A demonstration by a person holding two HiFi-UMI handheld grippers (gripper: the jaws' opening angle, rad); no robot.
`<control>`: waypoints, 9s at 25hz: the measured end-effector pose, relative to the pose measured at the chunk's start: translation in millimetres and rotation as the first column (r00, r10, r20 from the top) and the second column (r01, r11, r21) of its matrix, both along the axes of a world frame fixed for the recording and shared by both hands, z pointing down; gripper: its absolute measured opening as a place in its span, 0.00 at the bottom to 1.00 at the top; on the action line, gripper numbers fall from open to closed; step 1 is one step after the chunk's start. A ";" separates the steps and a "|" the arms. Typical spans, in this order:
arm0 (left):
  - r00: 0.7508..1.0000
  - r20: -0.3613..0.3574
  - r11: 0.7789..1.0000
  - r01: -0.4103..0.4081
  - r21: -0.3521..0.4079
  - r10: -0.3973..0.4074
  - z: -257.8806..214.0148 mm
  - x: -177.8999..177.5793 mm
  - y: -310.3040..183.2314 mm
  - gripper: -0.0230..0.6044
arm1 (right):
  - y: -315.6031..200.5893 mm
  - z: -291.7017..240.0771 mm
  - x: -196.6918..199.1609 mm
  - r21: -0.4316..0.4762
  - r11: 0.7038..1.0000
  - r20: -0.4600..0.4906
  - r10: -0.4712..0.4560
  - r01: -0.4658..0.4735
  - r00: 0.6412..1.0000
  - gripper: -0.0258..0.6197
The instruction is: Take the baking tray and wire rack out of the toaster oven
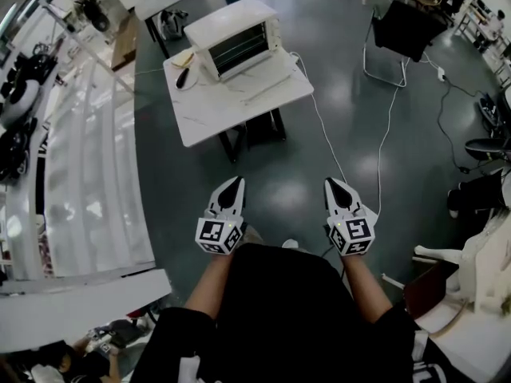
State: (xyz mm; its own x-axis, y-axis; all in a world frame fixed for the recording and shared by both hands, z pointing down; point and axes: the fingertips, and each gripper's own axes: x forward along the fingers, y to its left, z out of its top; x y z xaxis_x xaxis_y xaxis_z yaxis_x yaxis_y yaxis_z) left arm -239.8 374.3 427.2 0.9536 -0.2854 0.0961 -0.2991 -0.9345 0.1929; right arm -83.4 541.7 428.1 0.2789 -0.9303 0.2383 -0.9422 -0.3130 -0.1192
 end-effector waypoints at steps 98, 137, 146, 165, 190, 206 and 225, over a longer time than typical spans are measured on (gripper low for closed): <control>0.599 -0.034 0.267 0.305 -0.914 -0.800 281.2 392.9 -602.3 0.31 | -735.8 279.7 420.5 -0.008 0.997 0.878 -0.031 0.080 0.478 0.29; 0.477 -0.042 0.121 0.136 -0.983 -0.878 296.3 366.2 -536.0 0.16 | -659.1 288.5 406.9 -0.057 0.998 0.953 0.054 0.001 0.299 0.18; 0.517 -0.019 0.094 0.119 -0.988 -0.856 288.1 350.5 -474.8 0.16 | -597.5 278.1 389.8 -0.067 0.998 0.953 0.066 -0.005 0.294 0.18; 0.588 -0.047 0.100 0.058 -0.993 -0.808 250.6 317.4 -391.0 0.17 | -497.2 237.9 353.6 -0.085 0.994 0.953 0.103 -0.074 0.285 0.18; 0.230 -0.015 0.036 0.090 -0.995 -0.973 269.2 78.4 -366.2 0.17 | -548.8 257.4 122.7 -0.110 0.939 0.961 0.017 0.325 0.276 0.18; 0.199 0.075 -0.049 0.135 -0.990 -0.977 310.2 17.2 -401.2 0.17 | -571.4 302.6 61.0 -0.177 0.908 0.957 0.068 0.379 0.283 0.21; 0.403 0.422 -0.250 0.413 -0.876 -0.812 355.7 6.4 -417.4 0.16 | -568.1 350.9 42.8 -0.451 0.786 0.877 0.302 0.423 0.375 0.23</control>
